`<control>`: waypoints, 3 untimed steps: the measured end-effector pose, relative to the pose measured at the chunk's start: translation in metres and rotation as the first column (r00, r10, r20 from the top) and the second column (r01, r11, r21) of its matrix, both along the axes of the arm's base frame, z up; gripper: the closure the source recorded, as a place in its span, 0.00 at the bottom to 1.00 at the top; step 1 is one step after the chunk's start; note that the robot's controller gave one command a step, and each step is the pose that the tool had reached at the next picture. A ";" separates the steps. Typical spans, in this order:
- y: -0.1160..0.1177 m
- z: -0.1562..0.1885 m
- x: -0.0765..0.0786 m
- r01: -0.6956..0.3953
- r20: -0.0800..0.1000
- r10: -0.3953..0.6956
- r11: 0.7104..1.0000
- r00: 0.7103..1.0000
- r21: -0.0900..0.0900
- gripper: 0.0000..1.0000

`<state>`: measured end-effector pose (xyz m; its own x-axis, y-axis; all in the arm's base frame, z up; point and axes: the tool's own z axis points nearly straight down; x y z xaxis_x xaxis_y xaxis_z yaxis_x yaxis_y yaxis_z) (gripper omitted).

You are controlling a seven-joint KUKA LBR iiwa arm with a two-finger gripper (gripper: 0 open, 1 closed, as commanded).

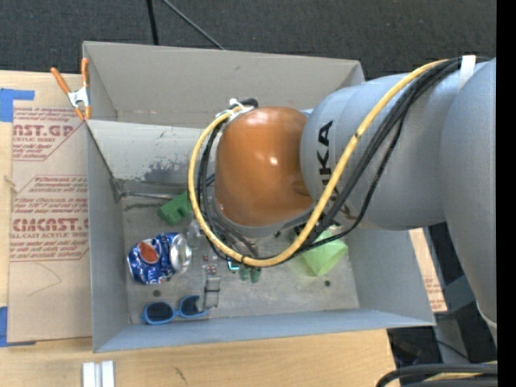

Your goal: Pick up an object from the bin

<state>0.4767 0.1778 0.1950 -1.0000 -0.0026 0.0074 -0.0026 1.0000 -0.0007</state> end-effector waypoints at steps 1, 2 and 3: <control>0.059 -0.111 0.023 -0.486 0.019 0.486 0.874 0.874 0.003 0.00; 0.058 -0.108 0.025 -0.484 0.023 0.483 0.875 0.875 0.002 1.00; 0.053 0.027 0.043 -0.497 0.019 0.497 0.868 0.867 0.000 1.00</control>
Offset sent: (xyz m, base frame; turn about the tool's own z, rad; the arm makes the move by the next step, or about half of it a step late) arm 0.0205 0.0559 -0.1120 -0.5067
